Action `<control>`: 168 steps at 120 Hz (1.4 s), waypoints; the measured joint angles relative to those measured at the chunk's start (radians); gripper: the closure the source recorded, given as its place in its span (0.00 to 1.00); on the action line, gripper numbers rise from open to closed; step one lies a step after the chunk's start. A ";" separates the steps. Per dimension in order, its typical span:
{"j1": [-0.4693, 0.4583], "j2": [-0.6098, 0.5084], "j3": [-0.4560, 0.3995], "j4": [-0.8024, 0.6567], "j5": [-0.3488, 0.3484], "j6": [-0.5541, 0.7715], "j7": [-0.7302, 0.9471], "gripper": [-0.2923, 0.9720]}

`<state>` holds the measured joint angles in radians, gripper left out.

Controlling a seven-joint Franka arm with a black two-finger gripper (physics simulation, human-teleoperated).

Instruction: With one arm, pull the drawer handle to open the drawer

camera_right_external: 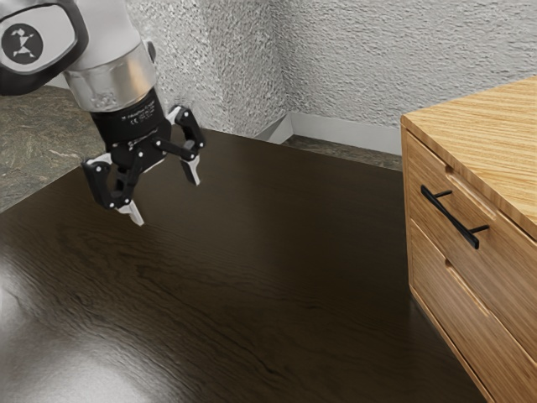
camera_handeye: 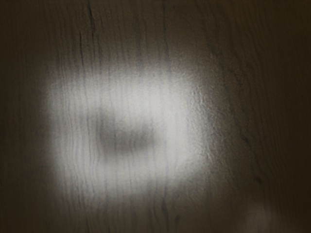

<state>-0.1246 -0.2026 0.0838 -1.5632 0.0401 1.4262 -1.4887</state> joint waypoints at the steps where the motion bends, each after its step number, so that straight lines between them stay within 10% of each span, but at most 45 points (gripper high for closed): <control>1: 0.000 0.000 0.000 -0.004 0.002 0.001 -0.002 0.23; 168: -0.220 0.178 -0.146 0.000 -0.022 0.453 0.039 0.23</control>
<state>-0.3450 -0.0247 -0.0625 -1.5630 0.0178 1.8789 -1.4493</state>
